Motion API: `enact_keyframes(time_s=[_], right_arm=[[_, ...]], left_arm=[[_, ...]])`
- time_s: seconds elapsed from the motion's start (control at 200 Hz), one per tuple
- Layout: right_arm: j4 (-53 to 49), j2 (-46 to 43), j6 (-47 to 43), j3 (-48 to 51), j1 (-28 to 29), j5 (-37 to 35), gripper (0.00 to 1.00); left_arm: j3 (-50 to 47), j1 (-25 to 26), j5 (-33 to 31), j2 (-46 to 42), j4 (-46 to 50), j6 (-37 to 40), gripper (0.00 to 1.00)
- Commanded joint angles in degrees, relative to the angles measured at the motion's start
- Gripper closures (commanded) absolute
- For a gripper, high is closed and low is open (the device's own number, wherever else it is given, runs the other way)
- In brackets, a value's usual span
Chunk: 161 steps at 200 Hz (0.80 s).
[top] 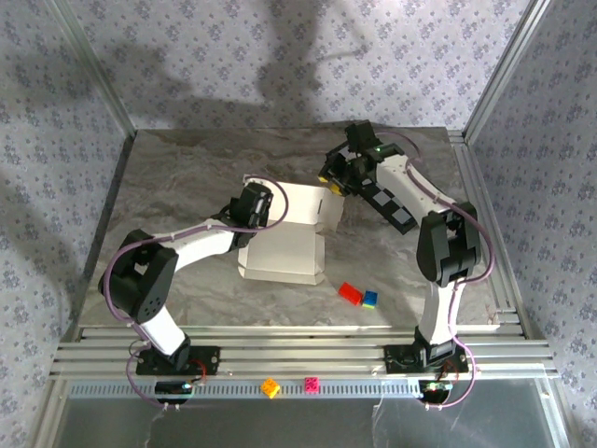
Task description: Fold the paper box
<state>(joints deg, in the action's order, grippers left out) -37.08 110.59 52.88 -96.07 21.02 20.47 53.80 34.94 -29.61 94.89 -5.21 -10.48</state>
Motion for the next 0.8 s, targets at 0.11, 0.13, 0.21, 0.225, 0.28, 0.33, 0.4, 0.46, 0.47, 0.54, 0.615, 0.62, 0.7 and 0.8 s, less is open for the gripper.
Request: enact_keyframes(time_s=[0.11,0.13,0.21,0.225,0.28,0.33,0.4,0.46,0.47,0.54,0.615,0.62,0.7,0.8], right_arm=[[-0.1,0.9,1.7,-0.6,0.8,1.1,0.59],[0.0,0.9,1.9,-0.6,0.9,1.1,0.59],[-0.6,1.0,2.2,-0.6,1.0,0.9,0.59],[-0.7,0.8,2.3,-0.5,1.1,0.9,0.59],[-0.1,0.5,2.9,0.1,1.2,0.8,0.60],[0.7,0.4,3.7,0.6,1.2,1.1,0.61],[1.3,0.6,4.7,0.9,1.2,1.3,0.62],[2.3,0.8,5.8,1.4,1.2,1.5,0.64],[2.4,0.8,6.0,1.4,1.2,1.5,0.65],[5.0,0.9,8.1,2.7,0.9,2.0,0.69],[7.6,0.8,11.0,4.4,0.8,2.8,0.73],[7.8,0.8,11.4,4.4,0.7,2.8,0.73],[10.5,0.6,14.0,5.9,0.7,3.2,0.76],[13.2,0.3,17.4,7.5,0.8,3.1,0.82]], left_arm=[[0.2,0.1,-0.2,-2.1,-1.5,0.7,1.00],[0.2,0.1,-0.2,-2.0,-1.5,0.7,1.00],[0.3,0.0,-0.2,-2.0,-1.4,0.6,1.00],[0.3,0.1,-0.2,-2.1,-1.3,0.6,1.00],[0.3,0.2,-0.1,-2.1,-1.4,0.5,1.00],[0.3,0.2,-0.2,-2.1,-1.5,0.5,1.00],[0.3,0.2,-0.1,-2.1,-1.5,0.5,1.00],[0.4,0.2,-0.1,-2.1,-1.6,0.6,1.00],[0.4,0.2,-0.1,-2.1,-1.5,0.6,1.00],[0.5,0.2,-0.2,-2.1,-1.6,0.7,1.00],[0.4,0.2,-0.2,-2.1,-1.6,0.6,1.00],[0.4,0.2,-0.2,-2.2,-1.6,0.6,1.00],[0.4,0.2,-0.2,-2.2,-1.6,0.6,1.00],[0.2,0.1,-0.1,-2.3,-1.6,0.3,1.00]])
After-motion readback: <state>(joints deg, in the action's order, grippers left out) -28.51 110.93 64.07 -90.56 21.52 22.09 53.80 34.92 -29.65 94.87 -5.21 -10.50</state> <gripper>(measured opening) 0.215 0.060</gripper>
